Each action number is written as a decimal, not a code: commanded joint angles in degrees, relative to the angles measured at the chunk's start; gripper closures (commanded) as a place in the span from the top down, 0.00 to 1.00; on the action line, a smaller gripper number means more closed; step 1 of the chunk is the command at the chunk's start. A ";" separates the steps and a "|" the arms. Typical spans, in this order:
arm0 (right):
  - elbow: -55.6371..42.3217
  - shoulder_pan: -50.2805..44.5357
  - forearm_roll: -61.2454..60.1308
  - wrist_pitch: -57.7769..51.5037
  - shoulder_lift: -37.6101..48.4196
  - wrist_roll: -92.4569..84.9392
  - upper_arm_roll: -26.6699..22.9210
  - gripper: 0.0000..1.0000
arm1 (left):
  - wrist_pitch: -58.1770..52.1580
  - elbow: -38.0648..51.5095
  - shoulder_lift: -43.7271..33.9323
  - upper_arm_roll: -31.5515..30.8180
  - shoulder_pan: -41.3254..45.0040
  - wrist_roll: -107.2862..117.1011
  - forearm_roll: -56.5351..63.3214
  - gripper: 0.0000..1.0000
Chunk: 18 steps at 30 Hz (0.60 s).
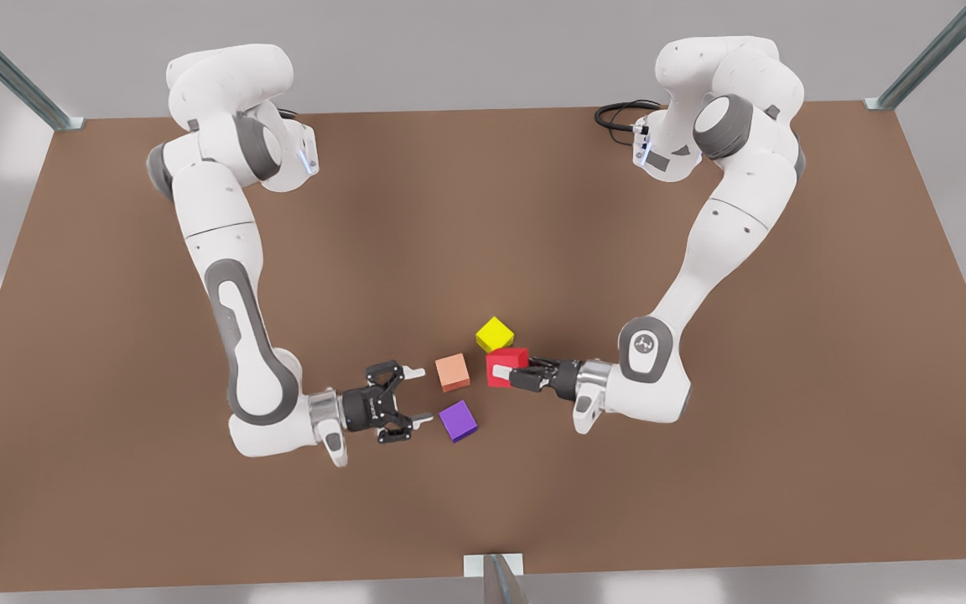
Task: Pick up red wooden cube and pass to hand red wooden cube and place in blue wooden cube
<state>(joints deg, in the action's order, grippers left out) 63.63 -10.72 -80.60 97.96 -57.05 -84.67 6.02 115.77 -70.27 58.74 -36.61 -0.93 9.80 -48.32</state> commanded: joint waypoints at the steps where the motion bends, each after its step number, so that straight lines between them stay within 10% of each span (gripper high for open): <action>1: 0.35 -0.62 -3.25 6.28 0.01 -45.67 0.31 1.00 | 0.07 -0.75 -0.03 -0.04 -0.48 -10.41 -5.12 0.42; 18: 6.94 -4.75 -10.28 7.42 0.53 -48.31 2.15 0.99 | -2.30 -3.74 2.17 -0.04 -2.68 -35.99 -12.76 0.46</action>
<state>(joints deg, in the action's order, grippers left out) 70.15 -15.42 -90.00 104.82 -56.76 -114.24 7.88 114.80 -73.68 60.86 -36.61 -3.43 -1.87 -57.23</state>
